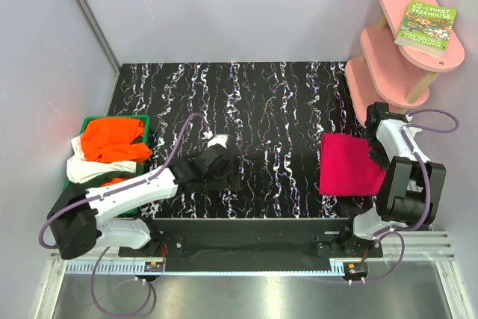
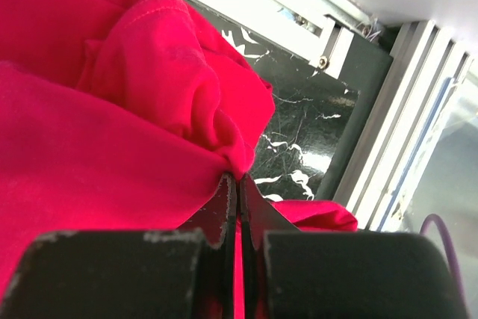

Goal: Fold and stack the t-shirts
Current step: Put the neatly folded tshirt into the corner of the board with the right arm

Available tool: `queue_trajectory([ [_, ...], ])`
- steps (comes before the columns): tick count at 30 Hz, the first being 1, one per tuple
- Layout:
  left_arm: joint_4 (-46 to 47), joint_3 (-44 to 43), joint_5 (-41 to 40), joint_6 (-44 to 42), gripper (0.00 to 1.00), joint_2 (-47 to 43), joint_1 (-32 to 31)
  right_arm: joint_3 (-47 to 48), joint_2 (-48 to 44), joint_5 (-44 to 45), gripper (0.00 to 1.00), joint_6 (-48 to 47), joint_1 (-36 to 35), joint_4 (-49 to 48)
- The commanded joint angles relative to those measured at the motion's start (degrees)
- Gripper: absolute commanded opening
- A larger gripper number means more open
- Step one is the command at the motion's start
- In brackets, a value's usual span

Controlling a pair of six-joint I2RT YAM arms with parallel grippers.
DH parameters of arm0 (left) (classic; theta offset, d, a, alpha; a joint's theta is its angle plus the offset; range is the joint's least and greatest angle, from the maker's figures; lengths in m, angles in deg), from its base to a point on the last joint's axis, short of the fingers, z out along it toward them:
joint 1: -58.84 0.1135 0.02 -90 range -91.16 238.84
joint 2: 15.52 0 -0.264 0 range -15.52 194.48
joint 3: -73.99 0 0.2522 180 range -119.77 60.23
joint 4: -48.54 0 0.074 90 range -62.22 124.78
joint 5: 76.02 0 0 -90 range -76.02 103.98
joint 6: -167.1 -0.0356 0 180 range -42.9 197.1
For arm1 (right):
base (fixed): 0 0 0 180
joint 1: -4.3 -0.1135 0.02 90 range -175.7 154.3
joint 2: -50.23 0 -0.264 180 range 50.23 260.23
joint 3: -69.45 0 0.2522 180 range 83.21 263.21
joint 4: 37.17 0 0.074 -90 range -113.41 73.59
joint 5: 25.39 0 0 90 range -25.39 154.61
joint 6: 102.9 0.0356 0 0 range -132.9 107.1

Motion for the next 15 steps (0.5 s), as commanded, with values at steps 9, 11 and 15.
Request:
queue_trajectory([
  [9,1.28,-1.52,0.44,-2.43,0.98,0.44,-0.21,1.47,-10.43,-0.73,0.55,-0.24,-0.93,-5.58],
  [11,1.63,-1.79,0.7,-2.61,0.98,0.71,-0.21,2.17,-13.09,-1.44,0.71,-2.71,-1.38,-8.49],
  [15,1.98,-2.75,1.05,-2.52,0.98,1.68,-0.21,6.04,-14.07,-6.78,0.81,-4.38,-1.47,-7.62],
])
